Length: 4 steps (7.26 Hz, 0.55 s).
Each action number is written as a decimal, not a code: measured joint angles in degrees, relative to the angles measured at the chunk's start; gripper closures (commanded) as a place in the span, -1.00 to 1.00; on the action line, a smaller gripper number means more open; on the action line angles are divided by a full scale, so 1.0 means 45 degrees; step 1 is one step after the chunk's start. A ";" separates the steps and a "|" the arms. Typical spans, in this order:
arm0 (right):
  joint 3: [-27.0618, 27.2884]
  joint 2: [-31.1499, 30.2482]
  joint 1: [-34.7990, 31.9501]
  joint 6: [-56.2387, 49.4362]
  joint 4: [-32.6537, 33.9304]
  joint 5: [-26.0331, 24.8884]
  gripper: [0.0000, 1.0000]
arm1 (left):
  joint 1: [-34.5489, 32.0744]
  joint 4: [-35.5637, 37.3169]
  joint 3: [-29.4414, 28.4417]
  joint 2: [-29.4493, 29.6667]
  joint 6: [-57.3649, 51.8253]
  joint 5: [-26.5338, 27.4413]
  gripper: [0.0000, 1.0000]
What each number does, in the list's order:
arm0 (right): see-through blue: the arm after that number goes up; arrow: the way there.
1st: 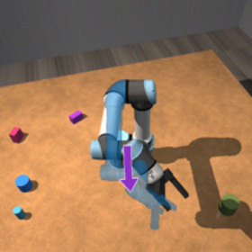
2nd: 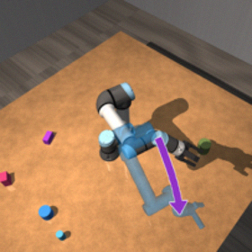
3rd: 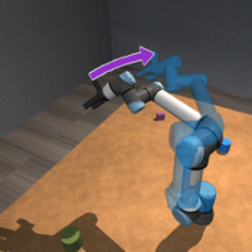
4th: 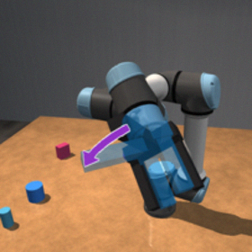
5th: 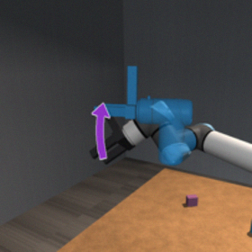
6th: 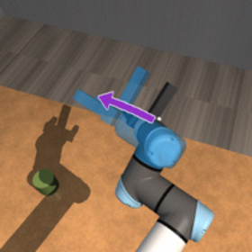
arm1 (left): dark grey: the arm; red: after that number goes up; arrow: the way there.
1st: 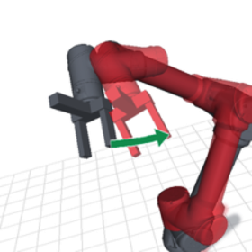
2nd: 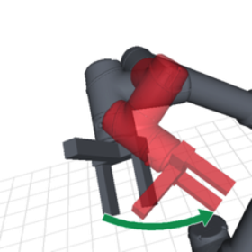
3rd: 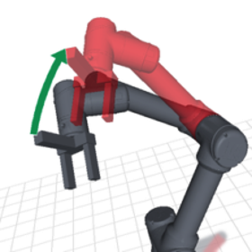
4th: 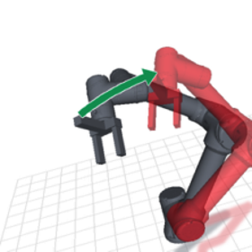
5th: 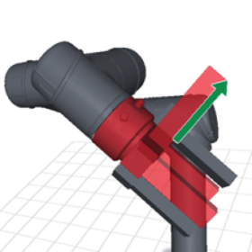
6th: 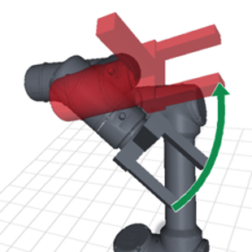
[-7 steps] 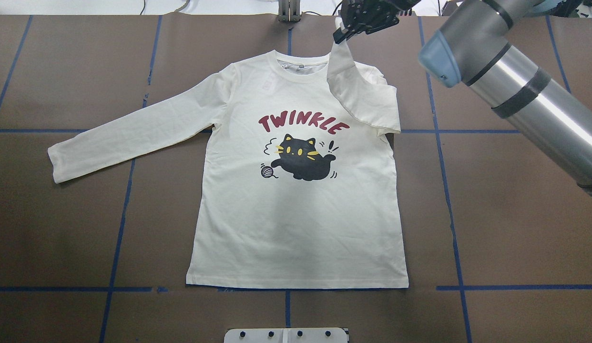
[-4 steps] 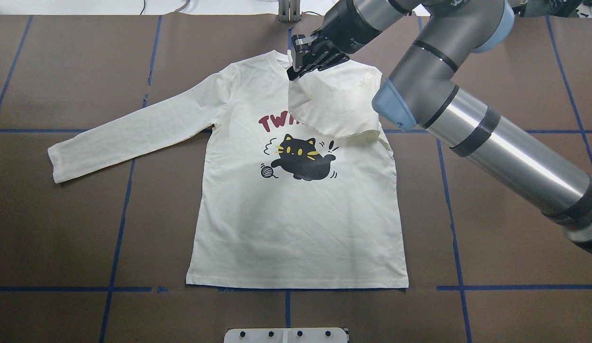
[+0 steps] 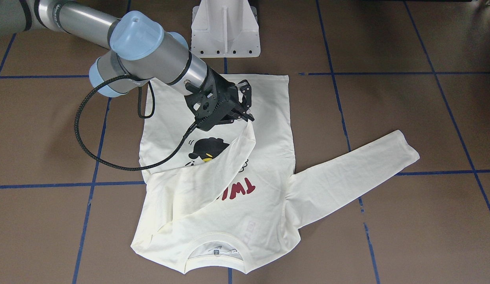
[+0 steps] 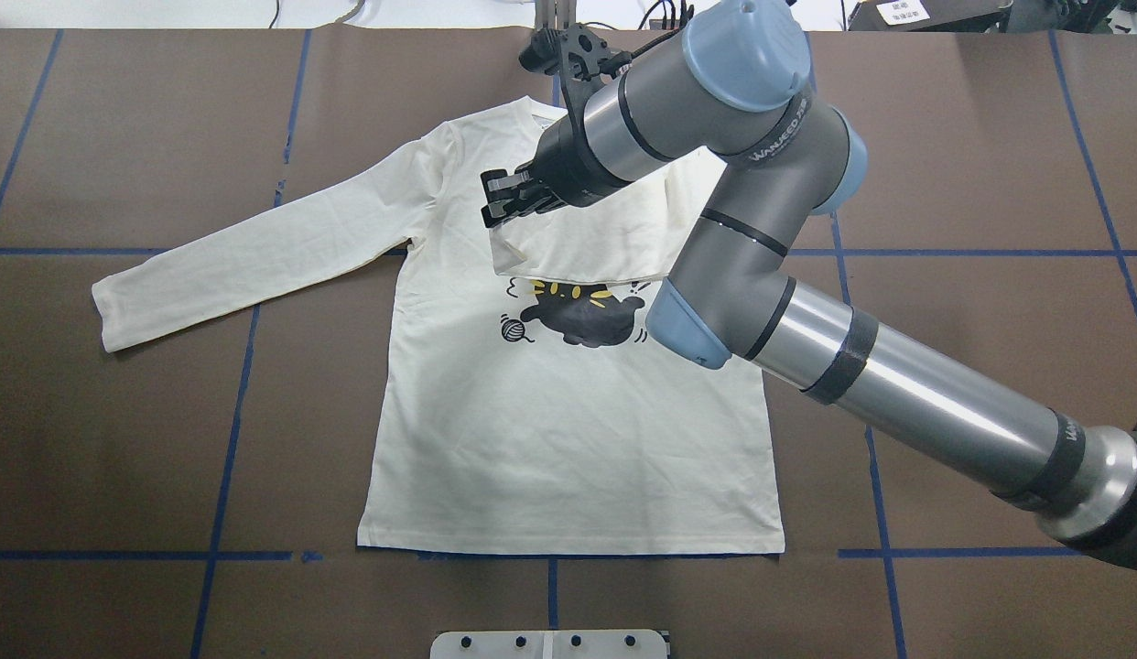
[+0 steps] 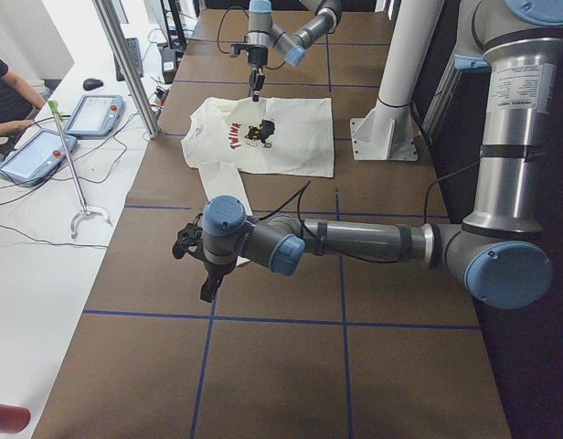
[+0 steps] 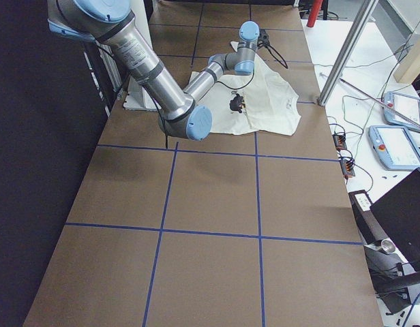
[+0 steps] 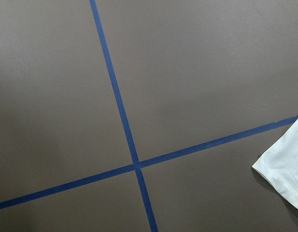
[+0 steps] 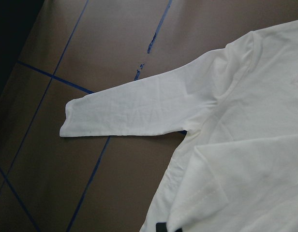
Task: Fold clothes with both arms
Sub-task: 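Carry the sleeve across the shirt front toward the opposite side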
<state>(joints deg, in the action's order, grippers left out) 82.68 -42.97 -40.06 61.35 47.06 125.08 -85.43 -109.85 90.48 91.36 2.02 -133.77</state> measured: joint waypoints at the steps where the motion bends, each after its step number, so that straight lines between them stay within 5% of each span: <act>1: -0.0022 -0.0067 0.0192 0.0161 -0.0402 -0.0278 1.00 | 0.0000 -0.0016 -0.0150 0.0118 0.0000 0.0000 -1.00; 4: -0.0026 -0.0133 0.0773 0.0911 -0.1556 -0.1293 1.00 | 0.0000 -0.0379 -0.0625 0.0328 0.0000 0.0000 -1.00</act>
<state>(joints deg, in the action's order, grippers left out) 82.56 -43.57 -36.58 65.45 40.06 119.26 -85.43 -111.56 87.66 92.84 2.02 -133.77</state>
